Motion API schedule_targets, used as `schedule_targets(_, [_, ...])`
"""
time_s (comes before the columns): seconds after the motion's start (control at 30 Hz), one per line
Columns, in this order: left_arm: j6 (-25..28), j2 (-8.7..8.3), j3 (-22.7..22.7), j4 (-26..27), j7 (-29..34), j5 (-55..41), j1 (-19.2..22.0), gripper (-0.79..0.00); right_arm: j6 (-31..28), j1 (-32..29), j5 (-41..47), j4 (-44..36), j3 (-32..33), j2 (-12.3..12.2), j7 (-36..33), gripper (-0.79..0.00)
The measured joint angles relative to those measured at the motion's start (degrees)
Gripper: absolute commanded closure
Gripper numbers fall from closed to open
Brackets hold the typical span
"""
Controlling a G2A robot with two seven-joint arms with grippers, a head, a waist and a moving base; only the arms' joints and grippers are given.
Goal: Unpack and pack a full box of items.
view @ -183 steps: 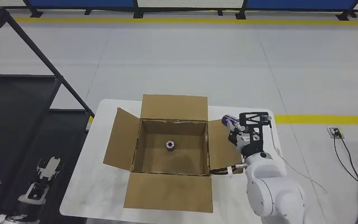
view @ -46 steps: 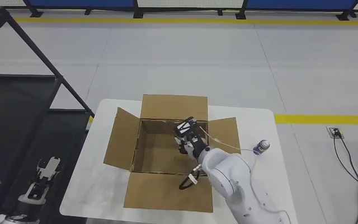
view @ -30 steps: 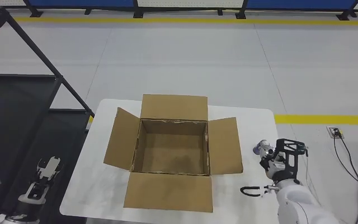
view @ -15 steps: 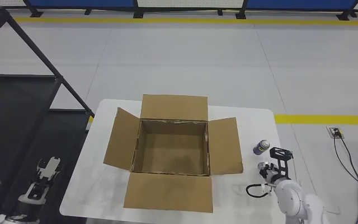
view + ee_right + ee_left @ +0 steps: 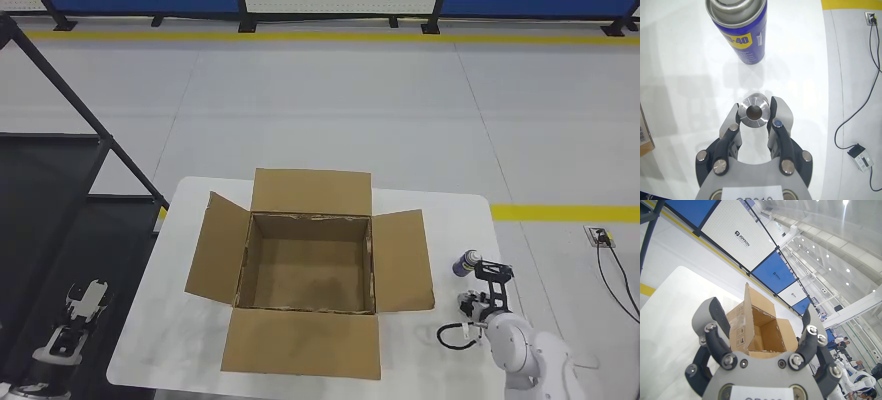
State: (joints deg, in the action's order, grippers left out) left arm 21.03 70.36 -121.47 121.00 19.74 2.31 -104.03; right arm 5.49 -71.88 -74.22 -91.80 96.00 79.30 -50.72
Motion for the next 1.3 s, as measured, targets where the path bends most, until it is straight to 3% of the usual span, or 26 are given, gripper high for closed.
schedule_targets(0.03, [0.0,0.00,0.0,0.0,0.0,0.0,0.0,-0.785,0.1,-0.1,0.1,-0.1,0.0,0.0,0.0,-0.391])
schedule_targets(0.1, [0.0,0.00,0.0,0.0,0.0,0.0,0.0,-0.785,0.2,-0.7,0.3,-0.9,0.0,-0.1,0.1,-0.480])
schedule_targets(0.27, [0.0,0.00,0.0,0.0,0.0,0.0,0.0,-0.785,-2.9,-3.7,3.1,-5.8,-0.3,-0.2,3.1,-0.419])
schedule_targets(0.43, [0.0,0.00,0.0,0.0,0.0,0.0,0.0,-0.785,-12.0,-7.9,9.1,-10.5,-0.7,-0.5,9.2,-0.388])
schedule_targets(0.6, [0.0,0.00,0.0,0.0,0.0,0.0,0.0,-0.785,-21.9,-8.9,12.1,-10.1,-1.9,-1.0,12.9,-0.394])
schedule_targets(0.8, [0.0,0.00,0.0,0.0,0.0,0.0,0.0,-0.785,-17.0,-7.5,9.4,-9.2,-3.1,-1.2,12.8,-0.468])
schedule_targets(0.87, [0.0,0.00,0.0,0.0,0.0,0.0,0.0,-0.785,-17.1,-7.1,9.6,-9.2,-3.4,-1.3,12.5,-0.440])
schedule_targets(1.03, [0.0,0.00,0.0,0.0,0.0,0.0,0.0,-0.785,-17.3,-7.3,10.0,-9.3,-3.2,-1.6,12.3,-0.520])
schedule_targets(1.3, [0.0,0.00,0.0,0.0,0.0,0.0,0.0,-0.785,-17.6,-6.0,9.9,-7.0,-3.7,-2.4,4.1,-0.585])
